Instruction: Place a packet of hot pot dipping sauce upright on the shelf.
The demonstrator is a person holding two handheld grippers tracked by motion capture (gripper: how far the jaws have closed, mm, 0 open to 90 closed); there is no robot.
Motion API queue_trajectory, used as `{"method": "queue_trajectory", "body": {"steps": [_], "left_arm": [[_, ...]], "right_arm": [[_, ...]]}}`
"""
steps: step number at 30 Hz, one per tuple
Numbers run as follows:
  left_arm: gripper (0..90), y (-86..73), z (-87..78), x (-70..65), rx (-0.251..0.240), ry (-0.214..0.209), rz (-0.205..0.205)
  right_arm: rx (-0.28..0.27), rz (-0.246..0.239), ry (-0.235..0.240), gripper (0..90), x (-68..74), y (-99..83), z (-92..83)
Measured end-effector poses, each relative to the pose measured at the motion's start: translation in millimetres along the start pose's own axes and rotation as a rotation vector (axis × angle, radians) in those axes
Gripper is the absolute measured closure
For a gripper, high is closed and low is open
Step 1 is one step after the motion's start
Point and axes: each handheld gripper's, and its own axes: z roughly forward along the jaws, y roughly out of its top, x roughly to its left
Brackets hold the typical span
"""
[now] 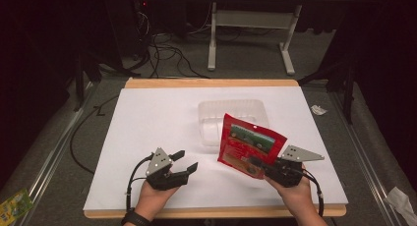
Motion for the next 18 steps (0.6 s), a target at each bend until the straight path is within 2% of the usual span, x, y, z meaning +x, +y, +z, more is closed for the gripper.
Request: {"method": "queue_trajectory", "body": {"steps": [1, 2, 3, 4, 5, 7, 10, 11, 15, 18], "left_arm": [[34.8, -1.1, -4.0, 2.5, 0.014, 0.012, 0.006], [34.5, -4.0, -11.1, 7.1, 0.043, 0.035, 0.029], [34.2, -4.0, -11.1, 7.1, 0.043, 0.035, 0.029], [33.9, -11.0, -18.4, 13.4, 0.053, 0.063, 0.047], [33.8, -11.0, -18.4, 13.4, 0.053, 0.063, 0.047], [33.7, -16.9, -22.3, 21.2, 0.040, 0.075, 0.025], [32.7, -14.5, -24.3, 24.3, 0.024, 0.084, 0.024], [32.7, -14.6, -24.7, 27.1, 0.018, 0.091, 0.012], [32.0, -15.6, -23.8, 29.1, 0.030, 0.090, 0.013], [31.7, -13.5, -26.0, 29.7, 0.005, 0.081, -0.001]], "right_arm": [[-0.011, 0.002, -0.013, 86.8, -2.0, 1.0, -5.0], [-0.017, 0.001, -0.018, 86.8, -3.6, 1.3, -7.3], [-0.021, 0.005, -0.021, 86.8, -4.6, 1.7, -9.0], [-0.029, 0.006, -0.029, 86.8, -6.5, 2.3, -11.7], [-0.029, 0.006, -0.029, 86.8, -6.5, 2.3, -11.7], [-0.043, 0.015, -0.049, 86.8, -11.8, 3.8, -17.8], [-0.059, 0.025, -0.075, 86.8, -17.2, 4.9, -24.2], [-0.065, 0.029, -0.085, 86.8, -19.2, 5.2, -26.5], [-0.088, 0.052, -0.121, 86.8, -27.3, 5.6, -34.9], [-0.105, 0.063, -0.151, 86.8, -31.5, 6.1, -40.6]]}}
